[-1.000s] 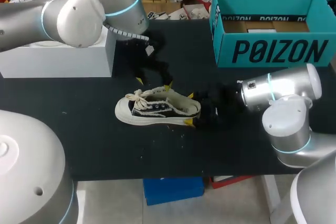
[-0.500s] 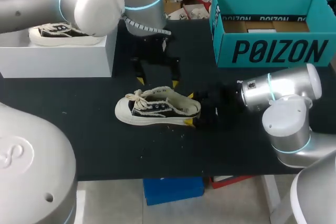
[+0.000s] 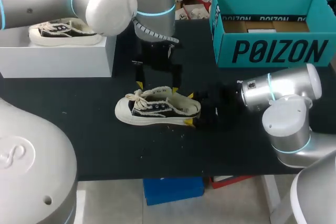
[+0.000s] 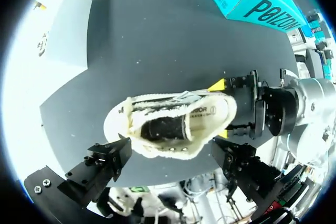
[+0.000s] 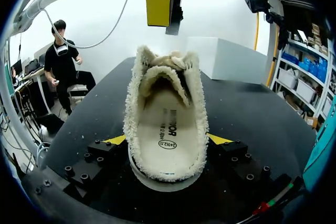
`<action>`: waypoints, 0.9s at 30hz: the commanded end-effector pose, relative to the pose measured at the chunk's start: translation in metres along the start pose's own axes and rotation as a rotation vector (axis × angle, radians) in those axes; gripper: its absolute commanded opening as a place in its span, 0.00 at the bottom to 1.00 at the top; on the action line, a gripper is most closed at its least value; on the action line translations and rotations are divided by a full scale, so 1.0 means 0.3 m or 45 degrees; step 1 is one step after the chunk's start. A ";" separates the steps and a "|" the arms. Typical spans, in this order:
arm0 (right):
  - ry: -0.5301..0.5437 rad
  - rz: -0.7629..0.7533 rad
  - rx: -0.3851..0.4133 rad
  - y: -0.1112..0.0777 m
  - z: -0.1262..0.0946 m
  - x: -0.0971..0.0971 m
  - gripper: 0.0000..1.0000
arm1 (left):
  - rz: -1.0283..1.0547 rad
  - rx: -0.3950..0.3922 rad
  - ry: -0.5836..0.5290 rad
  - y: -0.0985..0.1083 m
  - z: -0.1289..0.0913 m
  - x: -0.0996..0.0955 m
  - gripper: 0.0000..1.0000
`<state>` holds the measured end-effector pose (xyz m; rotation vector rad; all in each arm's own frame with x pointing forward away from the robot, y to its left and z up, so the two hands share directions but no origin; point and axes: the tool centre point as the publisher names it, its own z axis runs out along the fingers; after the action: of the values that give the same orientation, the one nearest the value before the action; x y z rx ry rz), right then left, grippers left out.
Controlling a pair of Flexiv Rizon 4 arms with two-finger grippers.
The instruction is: Take the shoe out of the shoebox, open the shoe tongue, remove and reinsert the insole, then place the shoe into the shoebox
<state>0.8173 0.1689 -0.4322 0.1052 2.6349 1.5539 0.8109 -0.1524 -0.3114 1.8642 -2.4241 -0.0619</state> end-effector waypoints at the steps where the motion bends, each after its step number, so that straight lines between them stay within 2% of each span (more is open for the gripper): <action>1: -0.002 0.001 0.000 -0.005 0.007 -0.001 0.00 | -0.004 -0.058 -0.126 -0.037 0.003 0.049 1.00; 8: -0.002 0.001 0.000 -0.005 0.007 -0.001 0.00 | -0.054 -0.125 -0.322 -0.044 0.045 0.053 1.00; 16: -0.002 0.001 0.000 -0.005 0.007 -0.001 0.00 | -0.092 -0.080 -0.381 -0.048 0.081 0.047 1.00; 27: -0.002 0.001 0.000 -0.005 0.007 -0.001 0.00 | -0.109 -0.119 -0.410 -0.007 0.117 0.044 1.00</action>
<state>0.8173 0.1689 -0.4322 0.1053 2.6348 1.5539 0.8075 -0.1637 -0.3424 2.0511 -2.4783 -0.4936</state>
